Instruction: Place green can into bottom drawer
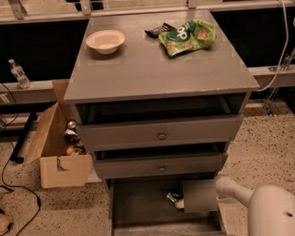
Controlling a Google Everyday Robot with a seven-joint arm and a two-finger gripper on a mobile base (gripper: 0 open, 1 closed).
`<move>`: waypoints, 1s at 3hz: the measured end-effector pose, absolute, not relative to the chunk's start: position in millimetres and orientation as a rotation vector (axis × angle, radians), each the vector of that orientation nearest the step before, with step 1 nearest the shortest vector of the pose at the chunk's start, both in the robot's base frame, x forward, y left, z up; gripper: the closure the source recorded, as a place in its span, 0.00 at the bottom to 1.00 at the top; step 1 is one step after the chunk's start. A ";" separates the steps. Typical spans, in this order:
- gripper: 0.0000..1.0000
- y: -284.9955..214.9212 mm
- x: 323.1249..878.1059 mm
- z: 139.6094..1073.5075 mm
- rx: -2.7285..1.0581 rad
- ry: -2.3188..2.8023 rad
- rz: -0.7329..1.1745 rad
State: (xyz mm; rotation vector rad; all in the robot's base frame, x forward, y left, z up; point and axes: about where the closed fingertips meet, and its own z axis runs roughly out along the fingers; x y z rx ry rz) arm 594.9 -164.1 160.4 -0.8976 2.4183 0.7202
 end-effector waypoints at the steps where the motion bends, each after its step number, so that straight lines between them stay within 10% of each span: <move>1: 0.00 -186.9 591.8 176.0 -0.873 2.400 0.725; 3: 0.00 -240.6 564.5 246.6 -0.862 2.270 0.792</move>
Offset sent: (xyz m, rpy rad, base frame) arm -0.0326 -0.1093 0.1010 0.1157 -0.1094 -0.0384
